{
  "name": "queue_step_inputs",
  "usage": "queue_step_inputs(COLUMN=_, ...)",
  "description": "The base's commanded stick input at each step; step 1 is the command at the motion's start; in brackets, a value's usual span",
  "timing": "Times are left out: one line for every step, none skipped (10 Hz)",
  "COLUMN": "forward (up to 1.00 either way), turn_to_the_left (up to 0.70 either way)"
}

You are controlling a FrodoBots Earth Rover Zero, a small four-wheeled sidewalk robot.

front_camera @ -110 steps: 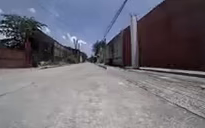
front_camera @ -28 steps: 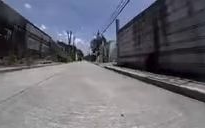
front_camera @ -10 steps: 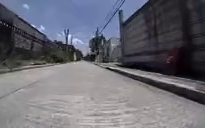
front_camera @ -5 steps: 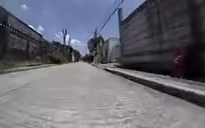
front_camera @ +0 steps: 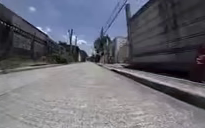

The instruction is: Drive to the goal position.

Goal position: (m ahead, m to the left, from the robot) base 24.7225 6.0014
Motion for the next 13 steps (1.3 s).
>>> queue_step_inputs(forward=1.0, turn_to_the_left=-0.13)
queue_step_inputs(forward=1.0, turn_to_the_left=-0.26)
queue_step_inputs(forward=1.0, turn_to_the_left=-0.11)
queue_step_inputs(forward=1.0, turn_to_the_left=0.14)
queue_step_inputs(forward=1.0, turn_to_the_left=0.14)
queue_step_inputs(forward=1.0, turn_to_the_left=0.14)
queue_step_inputs(forward=1.0, turn_to_the_left=0.14)
queue_step_inputs(forward=1.0, turn_to_the_left=0.14)
queue_step_inputs(forward=1.0, turn_to_the_left=0.14)
queue_step_inputs(forward=1.0, turn_to_the_left=0.14)
queue_step_inputs(forward=1.0, turn_to_the_left=0.14)
queue_step_inputs(forward=1.0, turn_to_the_left=0.14)
queue_step_inputs(forward=1.0, turn_to_the_left=0.14)
